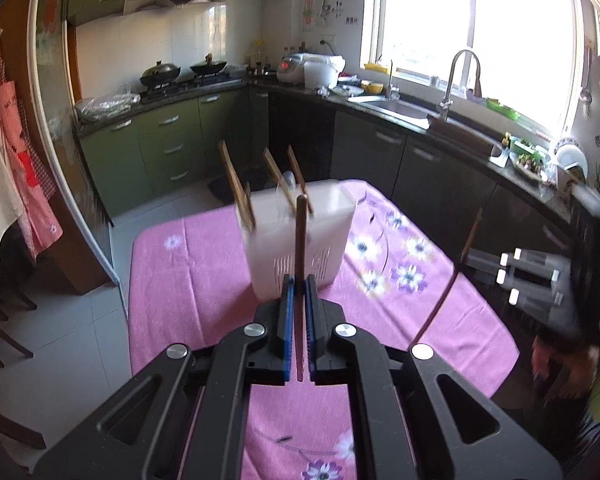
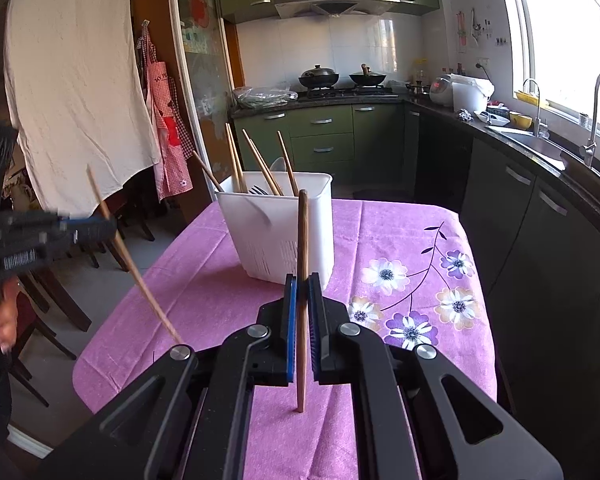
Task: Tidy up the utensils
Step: 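Drop the left tool's chopstick into the caddy while the right tool lifts its chopstick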
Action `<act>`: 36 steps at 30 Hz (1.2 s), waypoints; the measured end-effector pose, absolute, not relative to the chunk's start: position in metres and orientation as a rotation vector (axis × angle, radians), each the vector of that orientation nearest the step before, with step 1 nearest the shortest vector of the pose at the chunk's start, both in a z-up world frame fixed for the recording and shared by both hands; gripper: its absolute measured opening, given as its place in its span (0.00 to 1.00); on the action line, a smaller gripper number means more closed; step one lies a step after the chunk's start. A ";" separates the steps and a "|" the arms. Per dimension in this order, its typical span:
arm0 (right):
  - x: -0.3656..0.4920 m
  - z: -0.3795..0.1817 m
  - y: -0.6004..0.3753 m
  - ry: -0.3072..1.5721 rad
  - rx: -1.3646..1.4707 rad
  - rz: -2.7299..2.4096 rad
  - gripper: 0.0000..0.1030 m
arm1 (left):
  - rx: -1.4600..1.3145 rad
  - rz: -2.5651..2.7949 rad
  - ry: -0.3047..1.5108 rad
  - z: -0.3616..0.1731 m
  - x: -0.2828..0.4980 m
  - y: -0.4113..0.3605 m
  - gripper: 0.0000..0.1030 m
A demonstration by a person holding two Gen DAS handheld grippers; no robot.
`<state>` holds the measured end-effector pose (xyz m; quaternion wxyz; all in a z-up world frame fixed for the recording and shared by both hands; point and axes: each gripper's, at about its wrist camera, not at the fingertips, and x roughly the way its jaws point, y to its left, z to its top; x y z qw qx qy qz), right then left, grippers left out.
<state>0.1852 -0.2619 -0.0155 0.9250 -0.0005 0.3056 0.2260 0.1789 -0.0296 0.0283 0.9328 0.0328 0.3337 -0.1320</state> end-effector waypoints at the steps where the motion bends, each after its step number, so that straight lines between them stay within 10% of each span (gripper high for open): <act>1: 0.185 -0.016 -0.262 0.626 0.002 0.468 0.06 | 0.064 -0.272 0.673 0.036 0.184 -0.030 0.05; 13: 0.182 -0.018 -0.277 0.619 0.033 0.493 0.06 | 0.049 -0.221 0.486 0.123 0.242 -0.052 0.05; 28: 0.182 -0.018 -0.281 0.615 0.045 0.505 0.06 | 0.048 -0.129 0.582 0.072 0.313 -0.048 0.06; 36: 0.190 -0.010 -0.274 0.620 0.045 0.534 0.06 | 0.039 -0.150 0.527 0.065 0.275 -0.042 0.53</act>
